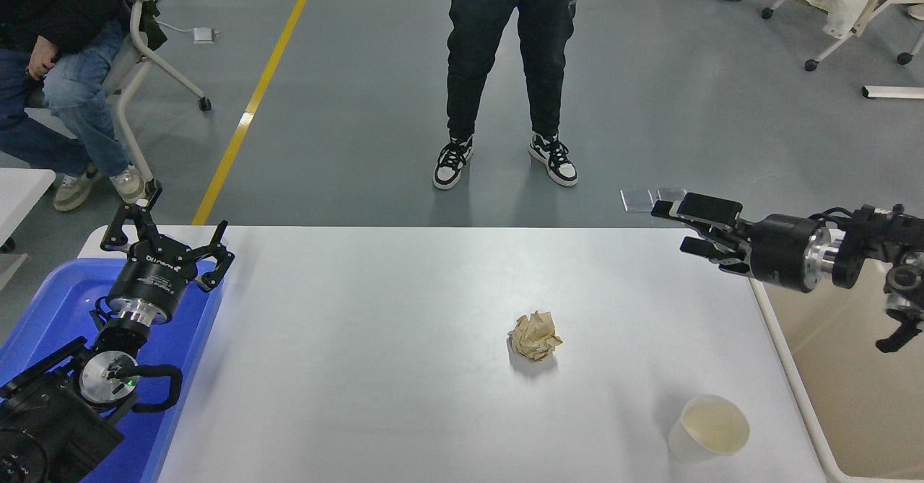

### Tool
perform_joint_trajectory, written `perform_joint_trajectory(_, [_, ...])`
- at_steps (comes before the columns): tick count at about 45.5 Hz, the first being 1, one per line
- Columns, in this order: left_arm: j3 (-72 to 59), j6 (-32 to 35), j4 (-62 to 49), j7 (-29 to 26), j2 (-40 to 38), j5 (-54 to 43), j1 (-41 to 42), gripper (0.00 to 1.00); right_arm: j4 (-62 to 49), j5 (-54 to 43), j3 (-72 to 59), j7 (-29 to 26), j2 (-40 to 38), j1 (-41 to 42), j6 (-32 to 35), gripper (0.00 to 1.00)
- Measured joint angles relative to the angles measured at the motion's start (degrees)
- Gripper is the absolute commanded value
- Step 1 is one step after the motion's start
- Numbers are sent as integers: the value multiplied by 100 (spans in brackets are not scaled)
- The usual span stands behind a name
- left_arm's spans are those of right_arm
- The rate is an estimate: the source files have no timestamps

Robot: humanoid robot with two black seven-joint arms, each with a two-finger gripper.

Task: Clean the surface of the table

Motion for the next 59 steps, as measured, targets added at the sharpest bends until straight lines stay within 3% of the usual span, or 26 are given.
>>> perform_joint_trajectory(13, [0,0,0,0,1,0,0,100,474,-1411,-662,182,-403,95,86,100])
perform_joint_trajectory(30, [0,0,0,0,1,0,0,100,792,-2532,-1458,354,-974,29,-137,100])
perform_joint_trajectory(59, [0,-7,0,0,2,0,0,100,854,-3143,-1924,499,-1220,-579,-1001,99])
